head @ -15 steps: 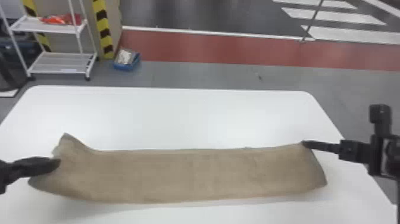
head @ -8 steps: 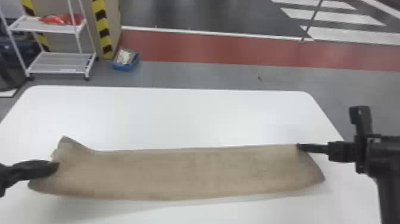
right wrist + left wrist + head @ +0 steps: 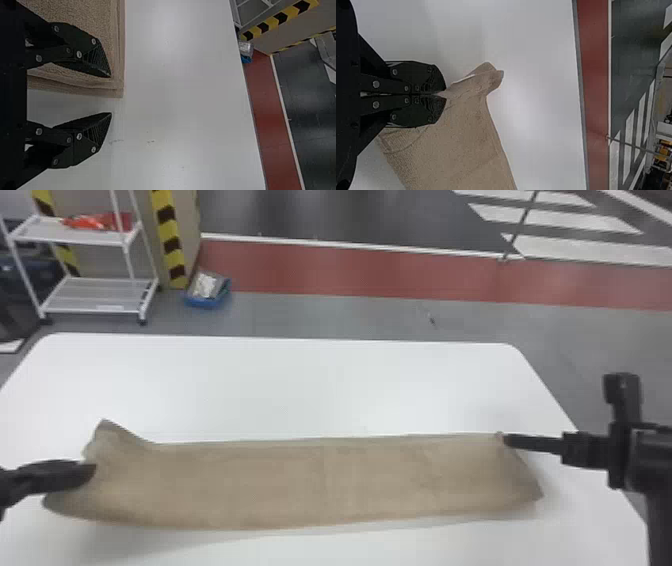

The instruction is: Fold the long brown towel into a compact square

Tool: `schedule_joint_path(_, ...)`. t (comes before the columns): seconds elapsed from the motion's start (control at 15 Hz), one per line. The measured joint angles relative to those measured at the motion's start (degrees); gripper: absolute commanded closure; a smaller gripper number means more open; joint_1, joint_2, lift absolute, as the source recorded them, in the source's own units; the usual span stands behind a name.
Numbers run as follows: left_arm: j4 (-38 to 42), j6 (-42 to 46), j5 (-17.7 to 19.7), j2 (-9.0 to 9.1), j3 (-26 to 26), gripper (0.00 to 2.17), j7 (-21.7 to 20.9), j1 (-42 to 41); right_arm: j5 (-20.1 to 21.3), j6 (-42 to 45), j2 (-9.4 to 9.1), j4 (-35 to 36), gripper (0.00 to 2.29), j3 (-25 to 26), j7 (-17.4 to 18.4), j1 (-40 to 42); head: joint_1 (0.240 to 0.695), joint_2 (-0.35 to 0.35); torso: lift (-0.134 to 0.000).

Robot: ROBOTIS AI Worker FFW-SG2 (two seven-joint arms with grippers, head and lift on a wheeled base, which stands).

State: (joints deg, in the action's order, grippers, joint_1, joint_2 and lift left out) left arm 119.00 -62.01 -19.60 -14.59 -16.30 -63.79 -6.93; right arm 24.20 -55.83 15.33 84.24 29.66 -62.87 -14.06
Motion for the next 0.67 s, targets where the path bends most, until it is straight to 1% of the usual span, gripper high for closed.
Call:
schedule_joint_path(0.2, 0.01, 0.0, -0.5, 0.12, 0.6, 1.79, -0.01, 0.17, -1.46, -3.46, 0.34, 3.65, 0.09, 1.39, -0.5, 2.1, 0.695, -0.182, -0.124)
schedule_joint_path(0.4, 0.9, -0.12, -0.77, 0.55, 0.8, 1.79, 0.39, 0.23, -5.44, -6.66, 0.34, 7.73, 0.09, 3.8, -0.97, 4.54, 0.695, -0.188, -0.124)
schedule_joint_path(0.53, 3.61, -1.27, -0.73, 1.2, 0.79, 1.79, 0.54, 0.19, -7.74, -8.24, 0.4, 10.81, 0.1, 5.72, -1.57, 6.53, 0.695, -0.202, -0.124)
schedule_joint_path(0.67, 8.03, -6.42, -0.72, 2.38, 1.43, 1.79, 0.7, 0.46, -9.27, -9.31, 0.48, 13.66, 0.1, 7.68, -2.25, 8.53, 0.695, -0.223, -0.124)
